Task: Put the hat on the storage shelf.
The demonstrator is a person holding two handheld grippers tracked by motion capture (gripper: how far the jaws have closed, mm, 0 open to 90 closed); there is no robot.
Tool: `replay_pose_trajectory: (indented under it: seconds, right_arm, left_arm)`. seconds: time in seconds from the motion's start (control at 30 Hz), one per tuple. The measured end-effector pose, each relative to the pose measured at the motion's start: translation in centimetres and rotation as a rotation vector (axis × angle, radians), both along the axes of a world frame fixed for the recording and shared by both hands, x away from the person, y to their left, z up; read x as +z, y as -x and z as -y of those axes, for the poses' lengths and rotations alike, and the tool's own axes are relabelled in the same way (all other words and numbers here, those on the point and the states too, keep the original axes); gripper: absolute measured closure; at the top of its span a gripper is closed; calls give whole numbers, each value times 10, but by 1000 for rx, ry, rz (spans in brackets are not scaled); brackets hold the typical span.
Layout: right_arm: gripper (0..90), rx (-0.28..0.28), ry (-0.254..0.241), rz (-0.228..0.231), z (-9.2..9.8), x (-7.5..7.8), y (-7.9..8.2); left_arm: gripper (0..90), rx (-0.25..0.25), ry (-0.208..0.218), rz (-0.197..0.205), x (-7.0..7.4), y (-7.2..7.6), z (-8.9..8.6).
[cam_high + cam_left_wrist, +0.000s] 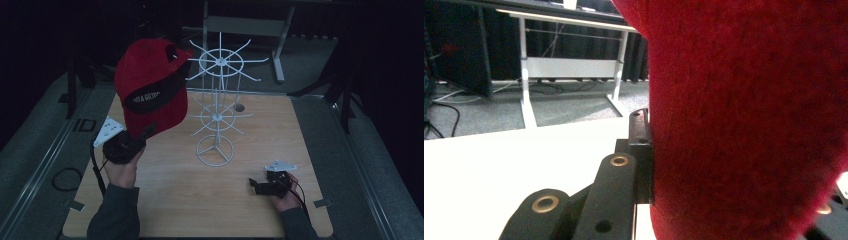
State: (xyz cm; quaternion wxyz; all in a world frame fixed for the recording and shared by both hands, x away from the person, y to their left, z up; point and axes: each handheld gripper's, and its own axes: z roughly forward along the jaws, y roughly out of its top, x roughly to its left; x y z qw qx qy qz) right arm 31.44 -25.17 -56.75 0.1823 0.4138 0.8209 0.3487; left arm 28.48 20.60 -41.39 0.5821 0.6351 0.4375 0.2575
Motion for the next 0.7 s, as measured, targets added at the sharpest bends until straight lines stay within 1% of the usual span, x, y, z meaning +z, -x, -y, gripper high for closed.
replay_pose_trajectory:
  seconds: [0.27,0.43,0.47,0.63,0.7]
  right_arm:
    - [153,0,-2,1,0,0,0]
    - [153,0,-3,2,0,0,0]
    - [153,0,-3,2,0,0,0]
    - [153,2,0,4,0,0,0]
    - [153,1,-1,3,0,0,0]
  left_arm:
    - [839,-18,5,-29,-15,-3,6]
    - [839,-24,19,-33,-22,-4,7]
    - [840,-24,19,-33,-22,-4,7]
    - [842,-37,15,-56,-33,-6,10]
    - [841,-34,16,-59,-37,-7,12]
